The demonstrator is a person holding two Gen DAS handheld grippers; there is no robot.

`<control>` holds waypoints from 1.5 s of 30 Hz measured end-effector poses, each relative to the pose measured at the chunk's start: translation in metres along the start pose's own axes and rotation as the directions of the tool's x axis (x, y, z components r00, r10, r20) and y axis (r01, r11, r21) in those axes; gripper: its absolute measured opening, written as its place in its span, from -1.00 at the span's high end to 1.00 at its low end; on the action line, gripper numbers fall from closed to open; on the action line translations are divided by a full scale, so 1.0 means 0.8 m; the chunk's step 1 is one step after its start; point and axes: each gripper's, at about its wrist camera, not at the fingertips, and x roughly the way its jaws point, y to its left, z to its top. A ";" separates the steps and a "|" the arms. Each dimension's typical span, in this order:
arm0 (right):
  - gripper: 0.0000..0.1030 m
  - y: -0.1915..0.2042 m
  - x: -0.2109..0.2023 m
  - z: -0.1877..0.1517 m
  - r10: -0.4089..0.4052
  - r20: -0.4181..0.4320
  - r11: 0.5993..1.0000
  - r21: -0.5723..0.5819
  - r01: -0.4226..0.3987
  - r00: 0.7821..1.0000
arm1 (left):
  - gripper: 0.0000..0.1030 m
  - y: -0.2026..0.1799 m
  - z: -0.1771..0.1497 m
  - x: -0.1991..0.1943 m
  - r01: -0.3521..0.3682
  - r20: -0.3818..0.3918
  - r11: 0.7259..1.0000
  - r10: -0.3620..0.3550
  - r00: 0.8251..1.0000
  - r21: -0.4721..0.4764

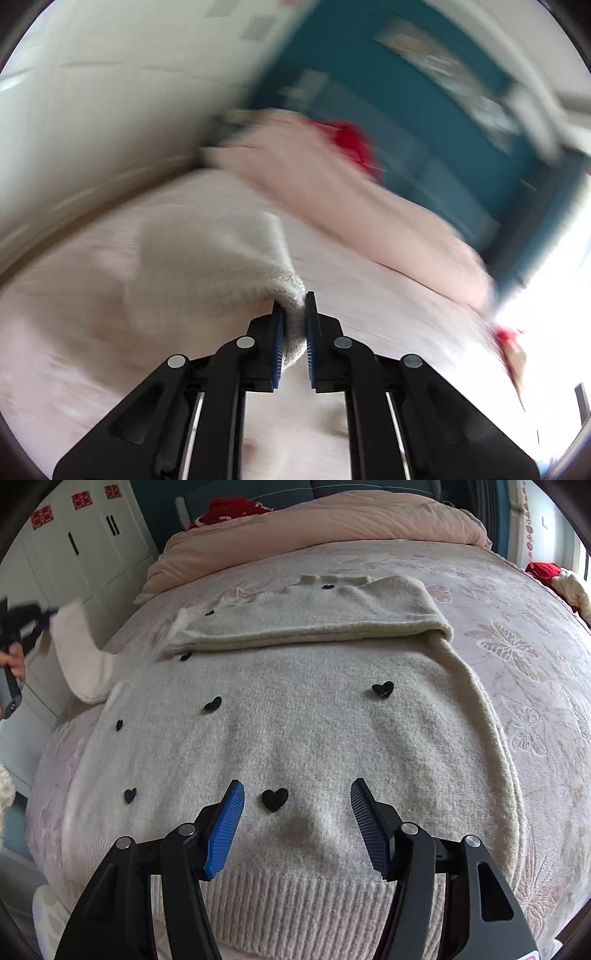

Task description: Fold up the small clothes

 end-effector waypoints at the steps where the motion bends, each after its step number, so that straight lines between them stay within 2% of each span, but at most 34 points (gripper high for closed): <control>1: -0.16 -0.005 -0.004 0.000 0.004 0.011 1.000 0.012 -0.004 1.000 | 0.78 -0.039 -0.016 0.010 0.061 -0.031 0.998 -0.060 0.998 0.019; 2: -0.16 -0.010 -0.007 -0.001 0.007 0.018 1.000 0.019 -0.007 1.000 | 0.72 -0.072 -0.034 0.022 0.110 -0.072 0.994 -0.108 0.992 0.024; 4: -0.16 -0.021 -0.012 -0.002 -0.006 0.031 1.000 0.020 0.005 1.000 | 0.60 -0.129 -0.092 0.055 0.188 -0.179 0.982 -0.189 0.966 -0.020; 5: -0.16 -0.026 -0.013 -0.003 -0.012 0.034 1.000 0.018 0.012 0.999 | 0.33 -0.145 -0.122 0.072 0.199 -0.229 0.979 -0.202 0.952 -0.038; 6: -0.16 -0.032 -0.014 -0.004 -0.023 0.033 1.000 0.014 0.022 0.999 | 0.03 -0.156 -0.163 0.087 0.183 -0.287 0.980 -0.196 0.938 -0.072; 7: -0.16 -0.040 -0.014 -0.003 -0.038 0.029 0.999 0.011 0.038 0.999 | -0.05 -0.155 -0.191 0.095 0.169 -0.320 0.981 -0.192 0.928 -0.100; 9: -0.16 -0.055 -0.017 0.002 -0.041 0.027 0.999 0.003 0.041 0.999 | -0.06 -0.140 -0.240 0.104 0.114 -0.362 0.979 -0.169 0.917 -0.168; 11: -0.23 -0.064 -0.020 0.013 -0.037 0.037 0.999 -0.008 0.037 0.999 | -0.06 -0.112 -0.262 0.097 0.073 -0.368 0.970 -0.157 0.917 -0.233; 15: -0.33 -0.069 -0.003 0.067 0.052 0.044 0.999 0.012 -0.053 0.998 | -0.09 -0.026 -0.234 0.117 -0.032 -0.327 0.924 -0.102 0.939 -0.381; 16: -0.33 -0.069 0.010 0.091 0.089 0.041 0.995 0.036 -0.090 0.995 | -0.09 0.005 -0.227 0.117 -0.060 -0.319 0.909 -0.082 0.944 -0.413; 19: -0.34 -0.069 0.052 0.147 0.154 0.055 0.980 0.121 -0.159 0.987 | -0.09 0.051 -0.202 0.126 -0.116 -0.296 0.867 -0.037 0.955 -0.485; 22: -0.34 -0.072 0.115 0.194 0.130 0.023 0.969 0.209 -0.132 0.991 | -0.10 0.079 -0.192 0.144 -0.136 -0.300 0.830 -0.039 0.953 -0.541; 25: -0.36 -0.064 0.168 0.209 0.106 -0.040 0.959 0.267 -0.091 0.994 | -0.10 0.096 -0.189 0.164 -0.137 -0.292 0.787 -0.058 0.955 -0.602; 26: -0.20 -0.057 0.177 0.210 0.101 -0.043 0.960 0.266 -0.086 0.994 | -0.09 0.106 -0.188 0.162 -0.132 -0.282 0.769 -0.065 0.957 -0.626; 27: 0.07 -0.048 0.181 0.210 0.104 -0.035 0.962 0.257 -0.092 0.994 | -0.05 0.114 -0.192 0.163 -0.120 -0.260 0.743 -0.075 0.963 -0.659; 28: 0.83 -0.038 0.184 0.213 0.132 -0.035 0.963 0.242 -0.120 0.991 | -0.01 0.117 -0.194 0.163 -0.106 -0.237 0.727 -0.080 0.968 -0.679; 29: 0.81 -0.029 0.185 0.218 0.170 -0.048 0.960 0.232 -0.155 0.984 | 0.16 0.119 -0.195 0.159 -0.087 -0.203 0.716 -0.078 0.976 -0.693; 30: 0.82 -0.022 0.178 0.224 0.192 -0.026 0.957 0.225 -0.181 0.981 | 0.43 0.121 -0.194 0.149 -0.072 -0.175 0.725 -0.068 0.982 -0.685; 33: 0.84 -0.007 0.117 0.260 0.242 0.144 0.955 0.141 -0.262 0.960 | 0.65 0.111 -0.180 0.141 -0.046 -0.126 0.784 -0.042 0.991 -0.619; 36: 0.84 -0.024 0.068 0.286 0.228 0.276 0.958 0.110 -0.266 0.934 | 0.72 0.105 -0.182 0.159 -0.056 -0.186 0.807 -0.068 0.980 -0.588; 37: 0.84 -0.037 0.065 0.291 0.192 0.292 0.967 0.108 -0.232 0.937 | 0.72 0.106 -0.188 0.166 -0.070 -0.216 0.813 -0.070 0.974 -0.578; 39: 0.84 -0.064 0.093 0.291 0.095 0.233 0.984 0.124 -0.127 0.968 | 0.78 0.099 -0.202 0.181 -0.112 -0.274 0.819 -0.057 0.960 -0.562; 40: 0.84 -0.086 0.126 0.284 0.069 0.151 0.982 0.167 -0.094 0.986 | 0.79 0.096 -0.211 0.188 -0.132 -0.302 0.815 -0.056 0.952 -0.565; 41: 0.84 -0.103 0.154 0.275 0.059 0.079 0.975 0.207 -0.075 0.995 | 0.79 0.094 -0.216 0.193 -0.145 -0.314 0.808 -0.052 0.948 -0.572; 42: 0.84 -0.116 0.174 0.266 0.052 0.027 0.970 0.235 -0.057 0.998 | 0.79 0.092 -0.223 0.194 -0.153 -0.313 0.797 -0.048 0.948 -0.585; 43: 0.84 -0.125 0.183 0.258 0.049 0.017 0.967 0.251 -0.052 0.999 | 0.77 0.089 -0.224 0.193 -0.157 -0.307 0.795 -0.039 0.951 -0.586; 45: 0.84 -0.130 0.180 0.255 0.084 0.045 0.957 0.275 -0.093 0.995 | 0.72 0.082 -0.224 0.189 -0.170 -0.300 0.797 -0.015 0.954 -0.580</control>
